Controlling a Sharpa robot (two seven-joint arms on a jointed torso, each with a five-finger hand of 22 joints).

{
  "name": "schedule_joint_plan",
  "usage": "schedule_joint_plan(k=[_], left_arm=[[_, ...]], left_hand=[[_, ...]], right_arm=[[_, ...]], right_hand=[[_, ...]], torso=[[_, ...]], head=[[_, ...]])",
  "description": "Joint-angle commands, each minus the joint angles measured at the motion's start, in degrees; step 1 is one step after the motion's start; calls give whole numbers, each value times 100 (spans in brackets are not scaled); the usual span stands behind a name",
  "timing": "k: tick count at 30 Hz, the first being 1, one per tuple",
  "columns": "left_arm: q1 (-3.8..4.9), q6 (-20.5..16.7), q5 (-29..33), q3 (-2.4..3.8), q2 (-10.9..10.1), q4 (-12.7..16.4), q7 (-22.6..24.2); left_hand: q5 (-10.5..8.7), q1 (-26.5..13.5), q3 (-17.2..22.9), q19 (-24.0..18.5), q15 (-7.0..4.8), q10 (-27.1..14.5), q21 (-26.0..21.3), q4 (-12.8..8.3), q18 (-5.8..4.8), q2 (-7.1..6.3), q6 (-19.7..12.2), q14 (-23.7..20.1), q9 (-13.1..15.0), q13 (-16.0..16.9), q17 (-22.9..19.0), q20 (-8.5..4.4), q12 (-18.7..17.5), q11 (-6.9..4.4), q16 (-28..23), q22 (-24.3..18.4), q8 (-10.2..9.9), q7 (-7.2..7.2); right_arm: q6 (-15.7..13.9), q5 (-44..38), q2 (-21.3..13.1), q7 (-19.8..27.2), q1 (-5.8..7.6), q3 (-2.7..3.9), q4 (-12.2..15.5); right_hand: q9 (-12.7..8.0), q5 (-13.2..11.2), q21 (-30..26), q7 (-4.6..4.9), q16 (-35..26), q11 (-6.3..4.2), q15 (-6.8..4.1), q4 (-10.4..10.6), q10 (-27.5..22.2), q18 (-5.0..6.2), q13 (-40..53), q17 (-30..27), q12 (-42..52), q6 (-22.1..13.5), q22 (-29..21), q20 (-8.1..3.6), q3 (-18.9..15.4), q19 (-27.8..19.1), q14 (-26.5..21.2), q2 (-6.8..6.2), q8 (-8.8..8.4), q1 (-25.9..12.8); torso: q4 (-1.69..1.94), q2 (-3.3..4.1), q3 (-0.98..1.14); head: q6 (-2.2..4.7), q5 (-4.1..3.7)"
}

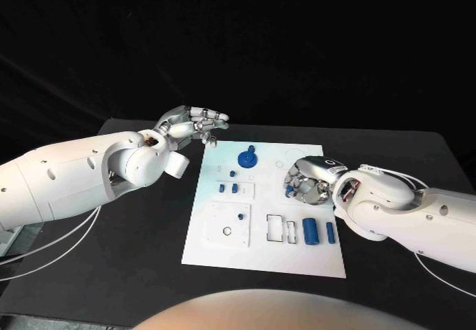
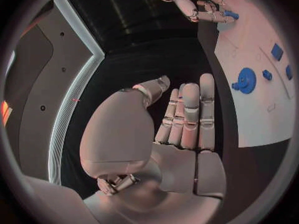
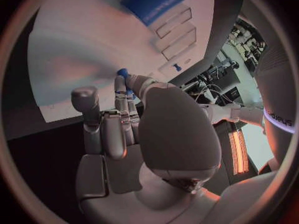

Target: Assemble the parts on the task board

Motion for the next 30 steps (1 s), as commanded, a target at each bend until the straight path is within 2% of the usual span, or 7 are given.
schedule_joint_plan(k=[1,14,18,24,30], left_arm=[[2,97,-1,4,2,13,3],[2,122,-3,4,8,-1,-23],[1,177,-5,4,12,-10,-58],[1,258,-27,4,21,-10,-117],[1,279,-52,4,32,-15,-134]], left_hand=[[19,17,-25,0,19,-34,-19,-12,83,41,-28,-6,5,9,-3,28,32,-7,10,-5,20,-1],[19,28,-22,2,19,-43,-19,-17,83,44,-36,-9,5,9,-7,28,34,-5,10,-6,20,2],[18,0,-49,3,33,-90,-24,0,79,26,-83,-21,-1,8,-19,35,38,15,11,-11,11,21],[18,-32,-83,2,48,-161,-35,24,78,11,-126,-21,-4,7,2,48,42,31,26,-20,11,33],[18,-32,-85,2,50,-169,-37,27,78,15,-124,-25,-2,7,-10,50,45,32,24,-21,16,33]], right_arm=[[-180,-74,-11,-6,-8,-2,32],[-412,-50,-196,70,38,18,276],[-428,-5,-278,88,115,28,365],[-431,33,-403,105,262,37,536],[-458,64,-504,108,416,49,844]], right_hand=[[89,36,-12,4,39,14,-33,1,7,-60,-10,8,-23,28,-2,-43,33,-2,208,42,77,-36],[122,36,6,-4,53,10,-34,-18,20,-64,-12,58,-41,34,23,-44,71,9,217,47,111,-59],[131,35,7,-4,53,11,-34,-16,25,-65,-12,57,-46,33,26,-44,77,10,217,43,119,-78],[135,35,-1,-4,52,11,-34,-16,24,-64,-13,50,-51,28,21,-44,82,6,216,40,121,-86],[156,29,3,-6,54,11,-34,-18,32,-65,-15,58,-65,20,31,-43,84,8,217,1,138,-127]], torso=[[0,-3,3],[-4,-2,3],[-4,-3,3],[-3,-1,-10],[-6,-5,-8]], head=[[5,6],[27,0],[34,-7],[42,-13],[45,-4]])
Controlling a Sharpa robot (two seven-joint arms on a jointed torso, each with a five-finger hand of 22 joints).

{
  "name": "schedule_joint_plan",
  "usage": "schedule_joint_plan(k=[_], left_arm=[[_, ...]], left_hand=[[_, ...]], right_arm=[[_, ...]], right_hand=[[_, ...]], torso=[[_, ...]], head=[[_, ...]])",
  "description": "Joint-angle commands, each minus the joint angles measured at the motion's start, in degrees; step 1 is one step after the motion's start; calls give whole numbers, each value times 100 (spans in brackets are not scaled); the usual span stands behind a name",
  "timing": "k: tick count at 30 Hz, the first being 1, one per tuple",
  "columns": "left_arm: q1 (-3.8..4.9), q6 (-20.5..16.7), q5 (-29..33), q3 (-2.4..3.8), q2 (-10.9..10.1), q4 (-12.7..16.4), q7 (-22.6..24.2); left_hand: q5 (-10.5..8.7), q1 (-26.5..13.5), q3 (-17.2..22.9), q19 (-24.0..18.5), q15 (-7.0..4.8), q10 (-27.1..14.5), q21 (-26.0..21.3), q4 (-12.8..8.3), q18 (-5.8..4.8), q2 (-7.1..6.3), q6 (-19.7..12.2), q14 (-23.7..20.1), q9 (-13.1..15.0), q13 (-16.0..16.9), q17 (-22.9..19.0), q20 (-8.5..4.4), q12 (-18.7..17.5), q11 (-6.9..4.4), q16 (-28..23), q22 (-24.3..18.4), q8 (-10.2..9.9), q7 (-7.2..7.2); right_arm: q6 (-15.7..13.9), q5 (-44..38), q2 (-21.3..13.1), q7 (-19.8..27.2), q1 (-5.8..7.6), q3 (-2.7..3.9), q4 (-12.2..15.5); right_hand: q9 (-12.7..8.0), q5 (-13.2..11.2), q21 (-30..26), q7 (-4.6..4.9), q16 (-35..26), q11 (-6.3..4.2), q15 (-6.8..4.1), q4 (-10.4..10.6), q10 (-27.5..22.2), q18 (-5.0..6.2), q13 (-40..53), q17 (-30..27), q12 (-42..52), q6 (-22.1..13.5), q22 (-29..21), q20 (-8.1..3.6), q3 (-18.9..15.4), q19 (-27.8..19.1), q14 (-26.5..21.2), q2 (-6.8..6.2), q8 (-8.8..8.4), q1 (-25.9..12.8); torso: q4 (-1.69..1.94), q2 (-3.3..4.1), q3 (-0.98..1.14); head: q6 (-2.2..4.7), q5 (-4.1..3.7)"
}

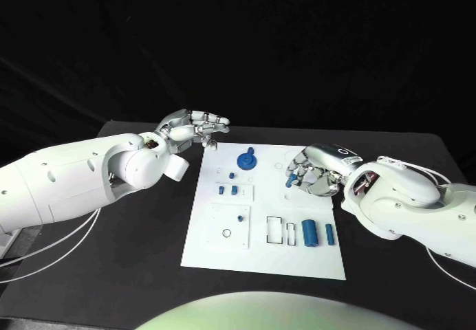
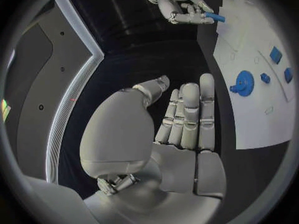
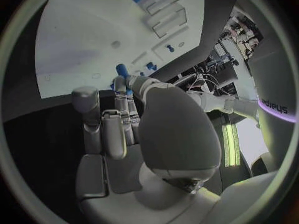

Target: Assemble the parts on the task board

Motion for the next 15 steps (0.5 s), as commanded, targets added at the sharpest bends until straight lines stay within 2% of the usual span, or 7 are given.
schedule_joint_plan(k=[1,4,8,12,15], left_arm=[[2,154,-46,4,14,5,-18],[2,155,-54,4,22,4,-9],[2,152,-59,4,35,0,5],[2,148,-62,4,59,-11,22],[2,144,-62,4,83,-27,25]], left_hand=[[18,-32,-35,3,30,-46,-37,11,78,15,-43,-5,0,8,-6,50,21,-9,24,-6,16,-7],[18,-32,-35,3,30,-46,-37,11,78,15,-43,-5,0,8,-6,50,21,-9,24,-6,16,-7],[18,-32,-38,3,31,-52,-38,12,78,17,-40,-5,2,9,-2,52,25,-9,27,-7,22,-7],[18,-32,-38,3,31,-52,-38,12,78,17,-40,-5,2,9,-2,52,25,-9,27,-7,22,-7],[18,-32,-38,3,31,-52,-38,12,78,17,-40,-5,2,9,-2,52,25,-9,27,-7,22,-7]], right_arm=[[-58,14,7,56,45,5,180],[-67,24,73,66,61,7,275],[-82,8,362,106,15,8,353],[-96,-103,729,166,-134,8,358],[-87,-178,986,214,-257,7,342]], right_hand=[[160,13,2,4,29,0,-35,3,26,-73,-7,9,-25,30,6,-44,26,8,218,-16,140,-71],[163,13,5,4,28,0,-35,5,29,-74,-6,5,-27,29,9,-44,26,10,217,-20,143,-80],[166,13,4,3,27,-1,-35,7,31,-74,-6,1,-28,28,10,-43,27,10,216,-23,146,-87],[174,16,4,-1,28,-6,-37,-2,35,-73,-7,5,-33,24,12,-44,40,10,217,-19,151,-85],[178,16,3,-1,30,-7,-38,-11,37,-73,-7,11,-36,19,12,-45,45,11,218,-23,153,-82]], torso=[[-4,-1,-1],[-3,1,-2],[6,3,9],[7,2,12],[12,7,25]], head=[[0,9],[6,26],[-21,72],[-29,122],[-41,178]])
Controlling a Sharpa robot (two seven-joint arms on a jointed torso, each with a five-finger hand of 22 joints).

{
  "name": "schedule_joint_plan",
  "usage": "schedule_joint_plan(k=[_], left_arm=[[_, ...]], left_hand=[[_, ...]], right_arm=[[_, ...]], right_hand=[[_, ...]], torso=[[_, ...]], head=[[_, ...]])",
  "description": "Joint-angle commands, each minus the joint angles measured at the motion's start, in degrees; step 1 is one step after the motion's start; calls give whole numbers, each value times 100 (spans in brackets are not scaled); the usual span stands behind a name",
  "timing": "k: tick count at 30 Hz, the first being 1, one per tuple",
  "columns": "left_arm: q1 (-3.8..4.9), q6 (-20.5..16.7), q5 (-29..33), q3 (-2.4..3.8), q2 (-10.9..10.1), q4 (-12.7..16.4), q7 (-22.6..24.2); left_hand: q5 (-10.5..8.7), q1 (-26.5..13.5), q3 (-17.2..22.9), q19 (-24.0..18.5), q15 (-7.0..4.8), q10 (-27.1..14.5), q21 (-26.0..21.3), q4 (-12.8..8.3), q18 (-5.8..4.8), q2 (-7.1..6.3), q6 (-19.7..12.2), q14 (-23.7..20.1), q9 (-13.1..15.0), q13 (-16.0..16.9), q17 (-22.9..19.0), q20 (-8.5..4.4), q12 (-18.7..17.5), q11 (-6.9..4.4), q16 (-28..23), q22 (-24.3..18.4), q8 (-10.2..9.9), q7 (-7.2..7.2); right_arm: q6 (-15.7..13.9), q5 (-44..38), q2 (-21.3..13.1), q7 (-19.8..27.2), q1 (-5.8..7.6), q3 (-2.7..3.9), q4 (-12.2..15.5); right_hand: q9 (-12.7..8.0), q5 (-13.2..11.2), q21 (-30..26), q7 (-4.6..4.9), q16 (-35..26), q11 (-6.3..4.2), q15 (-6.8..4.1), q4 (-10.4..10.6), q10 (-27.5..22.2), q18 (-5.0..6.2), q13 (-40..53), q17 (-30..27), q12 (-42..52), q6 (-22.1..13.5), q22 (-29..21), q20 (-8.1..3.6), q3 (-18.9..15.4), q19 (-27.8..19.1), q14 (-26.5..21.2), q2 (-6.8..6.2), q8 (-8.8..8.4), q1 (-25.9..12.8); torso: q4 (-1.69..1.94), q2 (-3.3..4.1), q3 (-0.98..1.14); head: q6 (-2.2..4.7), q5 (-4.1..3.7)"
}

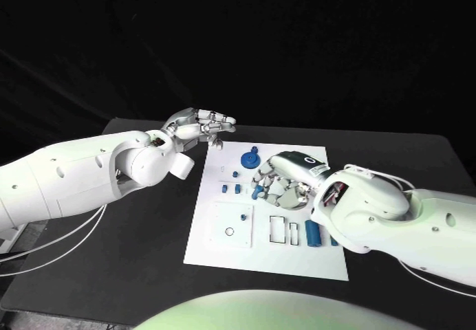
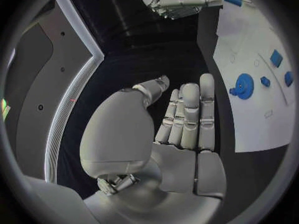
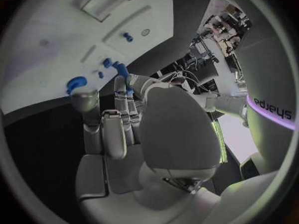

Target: Assemble the parts on the task board

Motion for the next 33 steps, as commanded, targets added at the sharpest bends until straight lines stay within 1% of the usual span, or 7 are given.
schedule_joint_plan(k=[1,2,5,8,14,26,33], left_arm=[[3,96,-34,4,36,-12,44],[3,96,-34,4,42,-16,43],[3,99,-35,4,65,-22,42],[3,103,-35,4,79,-25,40],[3,114,-35,4,104,-33,36],[3,127,-35,5,106,-32,27],[3,124,-35,5,100,-29,24]], left_hand=[[18,-32,-22,3,31,-31,-38,-4,78,17,-40,-5,2,9,-1,52,25,12,27,-7,22,-7],[19,-31,-23,3,32,-34,-39,-2,78,22,-38,-10,4,10,-13,53,30,12,25,-9,27,-8],[19,-31,-23,3,32,-34,-39,-2,78,22,-38,-10,4,10,-13,53,30,12,25,-9,27,-8],[19,-31,-23,3,32,-34,-39,-2,78,22,-38,-10,4,10,-13,53,30,12,25,-9,27,-8],[19,-31,-23,3,32,-34,-39,-2,78,22,-38,-10,4,10,-13,53,30,12,25,-9,27,-8],[19,-27,-26,2,33,-39,-42,-1,79,27,-37,-15,7,13,-22,55,40,11,24,-11,35,-9],[19,-27,-26,2,33,-39,-42,-1,79,27,-37,-15,7,13,-22,55,40,11,24,-11,35,-9]], right_arm=[[-4,-192,216,160,-112,-3,-20],[7,-193,283,175,-150,-4,-39],[49,-190,477,222,-284,-10,-130],[91,-178,614,254,-406,-18,-228],[189,-163,783,278,-578,-38,-405],[314,-162,898,286,-681,-78,-591],[336,-163,921,293,-729,-93,-637]], right_hand=[[179,20,1,-2,29,-8,-39,2,38,-74,-7,8,-33,16,3,-45,31,10,217,0,149,-46],[179,20,1,-2,29,-8,-39,2,38,-74,-7,8,-33,16,3,-45,31,10,217,0,149,-46],[181,20,0,-2,33,-8,-39,-2,40,-74,-7,25,-34,15,4,-46,34,10,220,0,151,-45],[182,20,-5,-2,32,-9,-40,-4,41,-73,-7,18,-34,14,-1,-46,35,8,219,0,152,-45],[185,20,-7,-1,34,-9,-40,-9,43,-72,-6,29,-36,11,-2,-47,39,7,221,2,153,-45],[189,20,-3,0,36,-8,-41,-14,47,-73,-6,35,-38,6,3,-47,45,10,222,7,156,-47],[192,20,-7,1,35,-7,-41,-16,48,-72,-5,30,-39,3,0,-47,48,8,221,10,158,-50]], torso=[[8,6,19],[7,7,21],[3,5,16],[-7,4,10],[-4,3,11],[2,6,0],[3,2,6]], head=[[-20,78],[-24,88],[-22,97],[-34,134],[-55,159],[-91,168],[-100,188]])
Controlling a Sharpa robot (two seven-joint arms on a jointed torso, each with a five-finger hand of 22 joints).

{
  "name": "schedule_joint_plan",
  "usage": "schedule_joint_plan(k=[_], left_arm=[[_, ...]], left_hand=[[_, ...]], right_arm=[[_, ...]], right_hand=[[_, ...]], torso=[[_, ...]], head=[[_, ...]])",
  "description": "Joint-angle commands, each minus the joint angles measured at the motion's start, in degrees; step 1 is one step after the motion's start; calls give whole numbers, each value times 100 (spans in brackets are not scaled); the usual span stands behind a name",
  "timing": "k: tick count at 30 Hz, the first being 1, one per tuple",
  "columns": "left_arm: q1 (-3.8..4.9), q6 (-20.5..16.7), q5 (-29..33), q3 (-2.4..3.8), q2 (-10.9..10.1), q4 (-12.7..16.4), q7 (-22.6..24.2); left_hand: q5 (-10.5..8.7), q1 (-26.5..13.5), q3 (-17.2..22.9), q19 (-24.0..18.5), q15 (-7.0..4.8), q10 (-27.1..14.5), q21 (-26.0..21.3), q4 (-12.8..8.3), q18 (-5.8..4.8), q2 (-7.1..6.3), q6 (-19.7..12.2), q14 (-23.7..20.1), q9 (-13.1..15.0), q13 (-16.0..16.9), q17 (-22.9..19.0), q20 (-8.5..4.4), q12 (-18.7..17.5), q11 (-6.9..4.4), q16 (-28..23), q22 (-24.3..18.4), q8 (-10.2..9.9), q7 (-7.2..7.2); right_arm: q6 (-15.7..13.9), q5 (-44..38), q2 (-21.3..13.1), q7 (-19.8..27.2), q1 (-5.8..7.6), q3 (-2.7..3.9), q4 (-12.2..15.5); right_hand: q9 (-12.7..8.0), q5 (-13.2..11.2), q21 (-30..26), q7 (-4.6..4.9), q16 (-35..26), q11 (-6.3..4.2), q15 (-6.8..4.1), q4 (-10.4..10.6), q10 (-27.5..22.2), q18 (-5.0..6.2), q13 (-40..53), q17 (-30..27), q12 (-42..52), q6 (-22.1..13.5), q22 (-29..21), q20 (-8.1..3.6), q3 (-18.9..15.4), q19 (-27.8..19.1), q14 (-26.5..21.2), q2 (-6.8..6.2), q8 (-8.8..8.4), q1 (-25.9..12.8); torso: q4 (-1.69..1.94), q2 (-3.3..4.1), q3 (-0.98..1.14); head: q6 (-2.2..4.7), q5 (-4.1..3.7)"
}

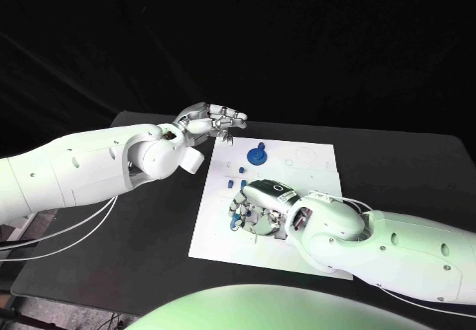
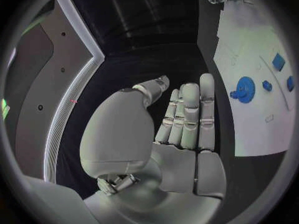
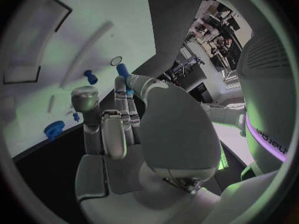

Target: Assemble the parts on the task board

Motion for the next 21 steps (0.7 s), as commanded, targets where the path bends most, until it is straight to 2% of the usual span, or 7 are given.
schedule_joint_plan(k=[1,21], left_arm=[[3,95,-15,4,5,12,26],[3,88,-15,5,-20,28,22]], left_hand=[[18,-27,-26,3,33,-40,-20,-1,79,27,-37,-15,8,9,-5,55,19,11,24,-5,35,-9],[18,-27,-26,3,33,-40,-20,-1,79,27,-37,-15,8,9,-5,55,19,11,24,-5,35,-9]], right_arm=[[130,-67,19,58,-20,-4,-18],[213,-102,97,31,-66,-16,-174]], right_hand=[[191,14,-7,-10,36,-8,-41,4,48,-73,-6,0,-19,37,3,-48,35,8,221,33,126,-29],[199,12,-12,-8,37,-8,-40,-9,49,-72,-5,5,-25,28,0,-48,40,6,222,30,131,-34]], torso=[[-2,-3,2],[1,0,-2]], head=[[-7,7],[-15,11]])
